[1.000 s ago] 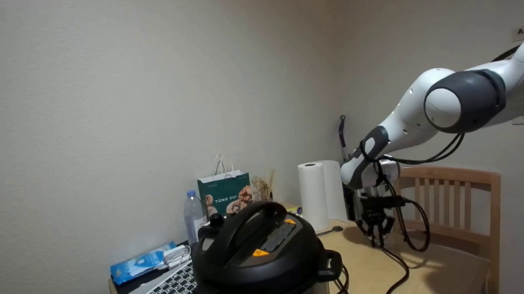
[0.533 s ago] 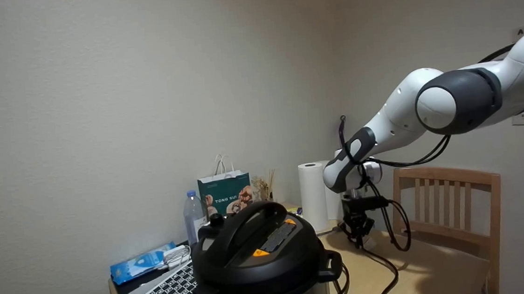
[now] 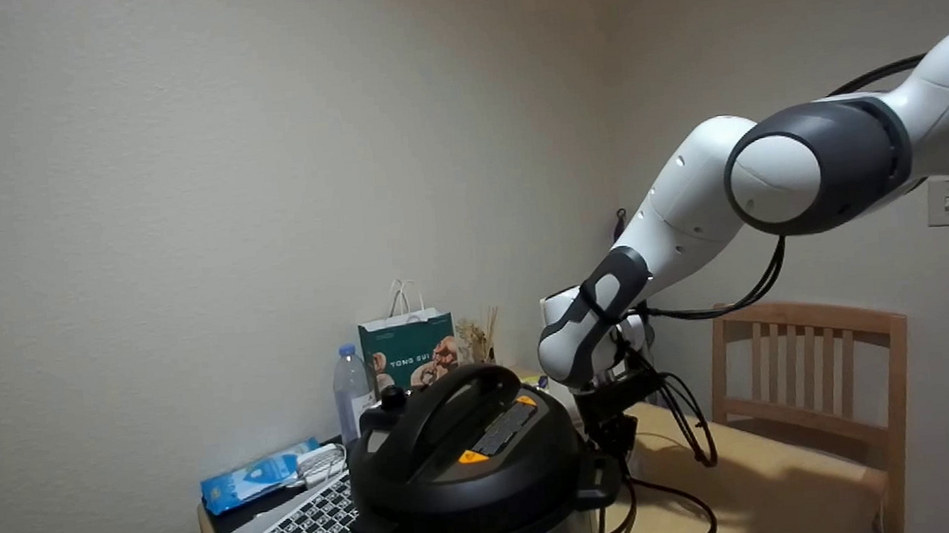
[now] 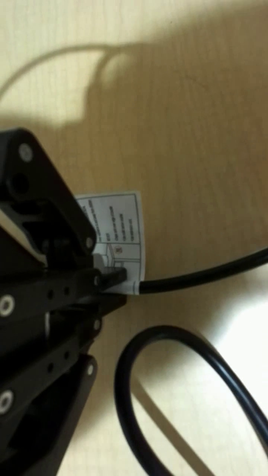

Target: Move the rice cooker cable to the left

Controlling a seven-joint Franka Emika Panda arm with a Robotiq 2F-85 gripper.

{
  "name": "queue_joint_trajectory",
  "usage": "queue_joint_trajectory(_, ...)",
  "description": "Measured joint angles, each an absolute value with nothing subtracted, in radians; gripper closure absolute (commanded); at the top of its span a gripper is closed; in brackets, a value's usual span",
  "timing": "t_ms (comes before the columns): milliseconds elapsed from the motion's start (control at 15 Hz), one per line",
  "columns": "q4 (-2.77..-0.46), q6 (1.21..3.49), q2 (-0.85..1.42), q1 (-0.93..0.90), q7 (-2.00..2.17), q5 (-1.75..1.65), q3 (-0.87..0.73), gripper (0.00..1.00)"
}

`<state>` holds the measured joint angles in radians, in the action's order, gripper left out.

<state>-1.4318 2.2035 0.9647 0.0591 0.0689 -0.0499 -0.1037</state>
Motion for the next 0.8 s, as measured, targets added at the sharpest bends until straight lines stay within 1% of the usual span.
queue_joint_trajectory(67,-1.429,2.203,0.965,0.057,0.069,-0.050,-0.104,0.96)
queue_joint_trajectory(467,-1.441,2.203,0.960,0.055,0.036,-0.055,-0.090,0.96)
queue_joint_trajectory(800,-1.538,2.210,0.908,0.025,-0.047,-0.105,-0.072,0.96)
